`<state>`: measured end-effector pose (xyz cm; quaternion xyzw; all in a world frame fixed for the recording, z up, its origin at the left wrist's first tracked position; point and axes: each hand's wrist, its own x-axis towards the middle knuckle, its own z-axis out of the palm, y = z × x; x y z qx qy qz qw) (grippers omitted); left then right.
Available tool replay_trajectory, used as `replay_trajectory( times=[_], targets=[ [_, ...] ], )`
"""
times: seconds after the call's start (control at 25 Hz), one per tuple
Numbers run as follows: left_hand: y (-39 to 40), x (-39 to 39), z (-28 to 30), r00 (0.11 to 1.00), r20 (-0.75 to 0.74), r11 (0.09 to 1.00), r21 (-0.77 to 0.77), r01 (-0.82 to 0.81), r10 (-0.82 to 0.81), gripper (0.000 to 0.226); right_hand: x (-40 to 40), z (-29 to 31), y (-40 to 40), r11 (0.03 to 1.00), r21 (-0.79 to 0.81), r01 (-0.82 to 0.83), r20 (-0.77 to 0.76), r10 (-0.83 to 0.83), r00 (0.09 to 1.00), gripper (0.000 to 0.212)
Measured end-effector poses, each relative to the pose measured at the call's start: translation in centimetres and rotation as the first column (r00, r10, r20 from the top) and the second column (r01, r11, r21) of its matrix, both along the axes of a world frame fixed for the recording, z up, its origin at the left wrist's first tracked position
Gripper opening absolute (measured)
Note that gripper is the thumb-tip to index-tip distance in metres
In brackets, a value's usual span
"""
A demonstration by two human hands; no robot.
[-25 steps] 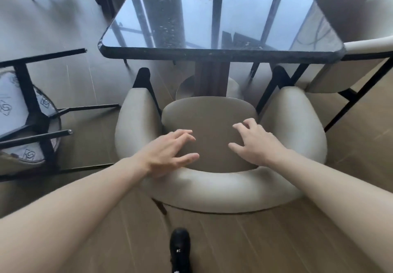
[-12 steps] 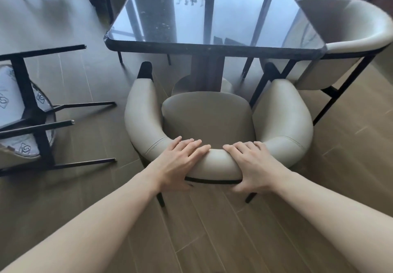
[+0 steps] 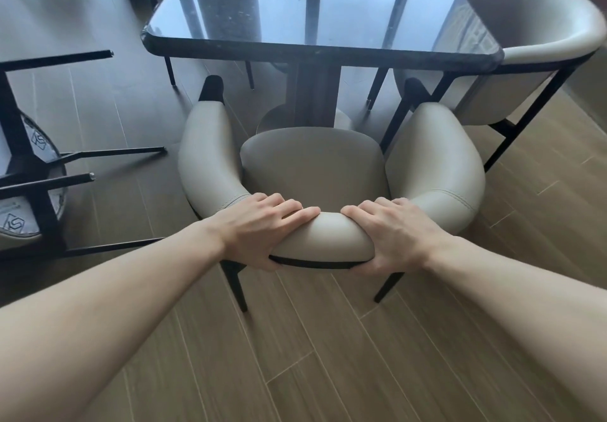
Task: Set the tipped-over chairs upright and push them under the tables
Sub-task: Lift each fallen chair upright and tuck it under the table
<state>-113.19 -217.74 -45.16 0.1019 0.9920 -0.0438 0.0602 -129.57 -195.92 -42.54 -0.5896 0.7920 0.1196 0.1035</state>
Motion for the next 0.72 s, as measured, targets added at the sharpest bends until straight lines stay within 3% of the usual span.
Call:
replay_trajectory(
  times=[0.72],
  targets=[
    [-1.5, -0.1, 0.1, 0.999, -0.050, 1.000, -0.012, -0.001, 0.000, 0.095, -0.2, -0.4, -1.3, 0.997, -0.075, -0.019, -0.024, 0.017, 1.000, 0.092]
  ],
)
